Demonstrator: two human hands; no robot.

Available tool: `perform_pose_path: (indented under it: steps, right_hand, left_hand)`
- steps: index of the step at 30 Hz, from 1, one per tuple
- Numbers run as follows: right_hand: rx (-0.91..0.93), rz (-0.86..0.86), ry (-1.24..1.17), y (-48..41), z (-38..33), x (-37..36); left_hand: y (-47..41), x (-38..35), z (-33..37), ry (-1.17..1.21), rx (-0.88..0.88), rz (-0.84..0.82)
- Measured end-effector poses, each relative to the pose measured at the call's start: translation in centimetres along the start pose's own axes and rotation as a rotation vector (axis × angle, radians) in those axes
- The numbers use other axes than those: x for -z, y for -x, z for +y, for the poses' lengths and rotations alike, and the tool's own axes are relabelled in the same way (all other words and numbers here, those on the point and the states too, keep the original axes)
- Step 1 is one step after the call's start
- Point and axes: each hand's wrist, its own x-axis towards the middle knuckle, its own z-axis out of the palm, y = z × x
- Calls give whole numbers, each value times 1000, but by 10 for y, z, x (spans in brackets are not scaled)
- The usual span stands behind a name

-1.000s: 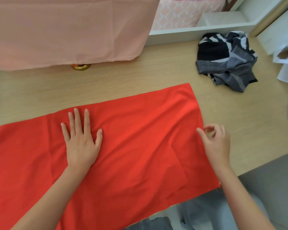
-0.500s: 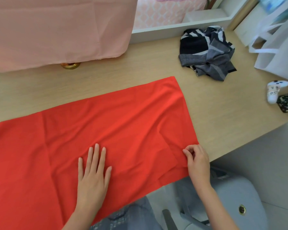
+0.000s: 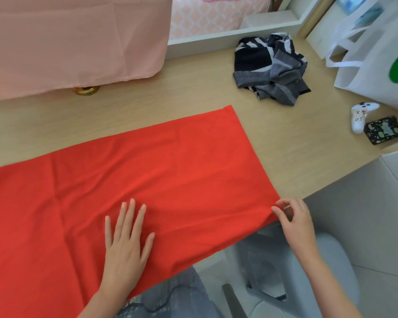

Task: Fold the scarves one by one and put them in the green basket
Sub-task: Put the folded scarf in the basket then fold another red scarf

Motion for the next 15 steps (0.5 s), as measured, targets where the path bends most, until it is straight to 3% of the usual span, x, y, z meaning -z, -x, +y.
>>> perform_pose_path:
  steps: [3,6,10,15]
  right_hand:
    - [-97,74,-139,18,-3,-3]
    - [-396,99,-336,33,-2,-10]
    - [-713,99,-594,36,-1,-20]
    - [-884,202,-785,21,-7,-30]
  left_hand:
    - [10,0,21,141,-184,63]
    - [24,-12,38,205,-318,42]
    - [28,-24,46,188,-298,4]
    - [23,-23,50,207,-329,-5]
